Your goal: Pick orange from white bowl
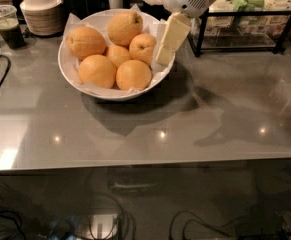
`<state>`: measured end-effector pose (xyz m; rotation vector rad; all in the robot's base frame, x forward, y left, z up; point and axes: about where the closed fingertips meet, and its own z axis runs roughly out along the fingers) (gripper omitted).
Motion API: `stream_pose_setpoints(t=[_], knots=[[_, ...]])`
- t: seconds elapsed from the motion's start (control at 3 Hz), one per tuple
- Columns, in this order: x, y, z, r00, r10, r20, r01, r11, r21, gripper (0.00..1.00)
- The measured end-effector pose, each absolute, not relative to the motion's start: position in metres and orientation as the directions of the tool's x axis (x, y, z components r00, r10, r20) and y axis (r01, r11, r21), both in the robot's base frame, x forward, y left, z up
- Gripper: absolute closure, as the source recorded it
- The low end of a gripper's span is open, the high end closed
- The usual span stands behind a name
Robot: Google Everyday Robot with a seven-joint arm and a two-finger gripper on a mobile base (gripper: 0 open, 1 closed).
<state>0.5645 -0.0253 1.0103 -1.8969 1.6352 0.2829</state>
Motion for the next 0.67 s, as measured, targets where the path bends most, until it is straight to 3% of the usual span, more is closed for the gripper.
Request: stream_pose_setpoints(t=[0.67], knots=[[0.605,0.054,0.995,0.287,-0.808,-0.515,-0.946,-0.157,-0.282,0.00]])
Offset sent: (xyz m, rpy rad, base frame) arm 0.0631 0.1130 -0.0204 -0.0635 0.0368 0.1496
